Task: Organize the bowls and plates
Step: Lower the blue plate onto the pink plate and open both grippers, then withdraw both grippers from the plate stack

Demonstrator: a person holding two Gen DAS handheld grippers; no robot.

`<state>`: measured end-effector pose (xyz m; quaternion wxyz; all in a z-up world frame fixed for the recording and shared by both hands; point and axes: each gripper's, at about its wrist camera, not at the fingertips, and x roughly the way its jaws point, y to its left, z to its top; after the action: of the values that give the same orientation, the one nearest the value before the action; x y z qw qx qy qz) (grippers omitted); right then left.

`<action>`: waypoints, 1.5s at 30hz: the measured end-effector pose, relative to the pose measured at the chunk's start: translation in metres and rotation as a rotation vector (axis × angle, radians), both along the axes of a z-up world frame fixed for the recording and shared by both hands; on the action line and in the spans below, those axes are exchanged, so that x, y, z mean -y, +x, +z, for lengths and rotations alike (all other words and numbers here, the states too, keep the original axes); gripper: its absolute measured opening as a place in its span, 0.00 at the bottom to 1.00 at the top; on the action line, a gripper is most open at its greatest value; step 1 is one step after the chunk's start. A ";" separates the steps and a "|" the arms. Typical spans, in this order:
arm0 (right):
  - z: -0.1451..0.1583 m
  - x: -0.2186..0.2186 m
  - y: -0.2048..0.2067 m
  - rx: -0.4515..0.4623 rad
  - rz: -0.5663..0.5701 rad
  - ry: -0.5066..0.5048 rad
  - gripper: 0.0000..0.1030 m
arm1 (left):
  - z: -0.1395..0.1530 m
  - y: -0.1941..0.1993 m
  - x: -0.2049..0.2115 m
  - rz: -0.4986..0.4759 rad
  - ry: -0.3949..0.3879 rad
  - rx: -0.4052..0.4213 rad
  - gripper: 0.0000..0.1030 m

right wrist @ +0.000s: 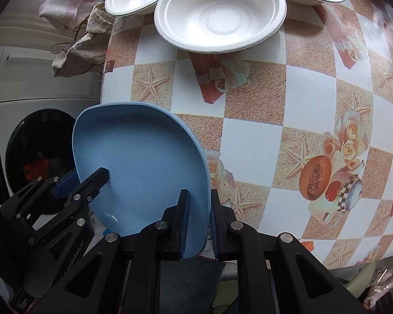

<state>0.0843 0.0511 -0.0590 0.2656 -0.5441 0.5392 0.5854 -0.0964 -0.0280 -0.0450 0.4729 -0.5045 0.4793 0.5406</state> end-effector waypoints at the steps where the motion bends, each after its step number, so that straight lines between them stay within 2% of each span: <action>1: -0.001 -0.001 -0.003 0.000 0.006 -0.002 0.17 | 0.000 -0.002 0.000 0.005 -0.003 -0.004 0.21; 11: -0.012 -0.001 -0.033 0.001 0.050 -0.024 0.17 | -0.009 -0.026 0.003 0.062 -0.021 -0.010 0.21; 17: -0.019 -0.001 -0.034 0.007 0.044 -0.040 0.17 | -0.017 -0.028 0.007 0.085 -0.036 0.000 0.21; 20: -0.022 -0.002 -0.038 -0.003 0.036 -0.040 0.17 | -0.021 -0.028 0.008 0.104 -0.040 0.009 0.32; 22: -0.021 -0.003 -0.039 -0.009 0.036 -0.031 0.18 | -0.023 -0.029 0.008 0.115 -0.039 0.005 0.51; 25: -0.019 -0.005 -0.033 0.001 0.027 -0.021 0.18 | -0.020 -0.029 0.008 0.124 -0.020 -0.002 0.60; 26: -0.019 -0.006 -0.029 0.005 0.017 -0.023 0.20 | -0.019 -0.030 0.008 0.127 -0.015 -0.001 0.61; 28: -0.020 -0.009 -0.020 0.021 -0.010 -0.018 0.56 | -0.016 -0.032 0.006 0.137 -0.008 0.006 0.64; 29: -0.020 -0.011 -0.014 0.020 -0.032 -0.009 0.83 | -0.014 -0.033 0.005 0.143 -0.003 0.014 0.65; 34: -0.025 -0.017 0.029 0.047 -0.149 -0.017 0.84 | -0.005 -0.035 -0.004 0.177 0.022 0.072 0.71; 39: -0.038 -0.018 0.074 0.096 -0.278 -0.068 0.84 | 0.000 -0.025 -0.017 0.166 0.025 0.118 0.72; 45: -0.033 -0.031 0.099 0.111 -0.319 -0.052 0.84 | 0.008 -0.012 -0.046 0.128 0.041 0.130 0.72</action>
<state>0.1837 0.0824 -0.0919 0.3703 -0.4897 0.6184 0.4906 -0.1081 0.0176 -0.0368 0.4775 -0.5583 0.4031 0.5457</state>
